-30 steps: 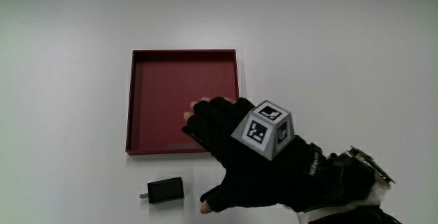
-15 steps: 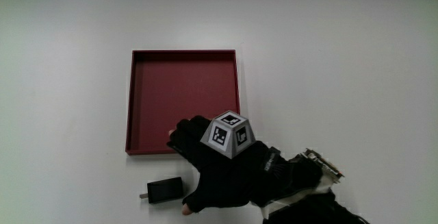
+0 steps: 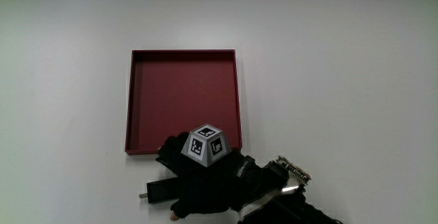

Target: Pick charger from desk

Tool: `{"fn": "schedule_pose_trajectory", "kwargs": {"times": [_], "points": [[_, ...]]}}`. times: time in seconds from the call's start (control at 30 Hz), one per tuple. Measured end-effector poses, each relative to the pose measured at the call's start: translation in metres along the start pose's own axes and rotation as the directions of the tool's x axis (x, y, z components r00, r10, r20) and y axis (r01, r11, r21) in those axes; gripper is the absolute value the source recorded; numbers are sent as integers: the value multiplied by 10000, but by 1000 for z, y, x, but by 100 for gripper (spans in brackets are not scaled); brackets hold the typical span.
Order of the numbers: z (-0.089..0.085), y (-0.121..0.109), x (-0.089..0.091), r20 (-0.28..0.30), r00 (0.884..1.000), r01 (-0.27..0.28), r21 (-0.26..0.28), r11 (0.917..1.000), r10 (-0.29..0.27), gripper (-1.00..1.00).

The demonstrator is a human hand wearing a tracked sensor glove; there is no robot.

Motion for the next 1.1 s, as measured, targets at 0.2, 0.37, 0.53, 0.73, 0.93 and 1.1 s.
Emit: {"fn": "schedule_pose_trajectory", "kwargs": {"times": [0.2, 0.37, 0.53, 0.73, 0.93, 1.1], "points": [[-10, 9, -6, 251, 9997, -52, -29, 10000, 53, 0], [-14, 5, -15, 827, 9966, -102, 590, 9982, 53, 0], [-16, 3, -20, 844, 9960, -345, 536, 9980, 299, 0], [-21, 8, -22, 957, 9953, -173, 255, 9995, 148, 0], [-29, 17, -17, 992, 9951, 42, -45, 10000, -38, 0], [-30, 17, -17, 921, 9956, -195, 295, 9994, 167, 12]]}}
